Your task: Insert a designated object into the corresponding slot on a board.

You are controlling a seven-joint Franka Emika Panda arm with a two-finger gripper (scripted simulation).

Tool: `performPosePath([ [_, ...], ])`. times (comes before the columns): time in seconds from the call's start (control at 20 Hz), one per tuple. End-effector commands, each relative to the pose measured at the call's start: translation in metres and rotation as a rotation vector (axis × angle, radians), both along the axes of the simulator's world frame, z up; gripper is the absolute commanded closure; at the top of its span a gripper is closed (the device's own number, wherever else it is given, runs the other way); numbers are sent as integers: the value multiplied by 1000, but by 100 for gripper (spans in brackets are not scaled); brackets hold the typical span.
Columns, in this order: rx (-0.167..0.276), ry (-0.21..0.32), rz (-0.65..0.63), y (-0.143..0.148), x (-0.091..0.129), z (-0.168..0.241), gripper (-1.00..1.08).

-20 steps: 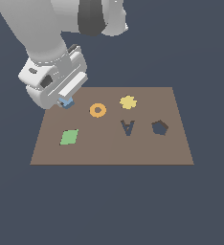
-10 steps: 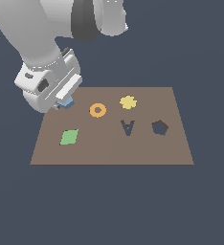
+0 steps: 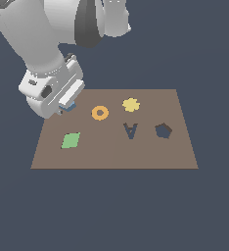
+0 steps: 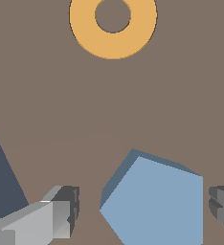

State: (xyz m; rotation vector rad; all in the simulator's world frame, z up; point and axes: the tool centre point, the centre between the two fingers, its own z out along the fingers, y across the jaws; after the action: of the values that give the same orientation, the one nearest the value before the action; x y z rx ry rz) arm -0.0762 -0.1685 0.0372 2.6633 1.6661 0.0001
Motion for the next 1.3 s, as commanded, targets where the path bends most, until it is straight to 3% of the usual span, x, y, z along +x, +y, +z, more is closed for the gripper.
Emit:
performPosePath([
  [0.0,0,0,1,0,0,-6,-92],
  [0.1,0,0,2,0,0,-7,-92],
  [0.15,0,0,2,0,0,-7,108],
  [1.25,0,0,-21,8,-2,-4,108],
])
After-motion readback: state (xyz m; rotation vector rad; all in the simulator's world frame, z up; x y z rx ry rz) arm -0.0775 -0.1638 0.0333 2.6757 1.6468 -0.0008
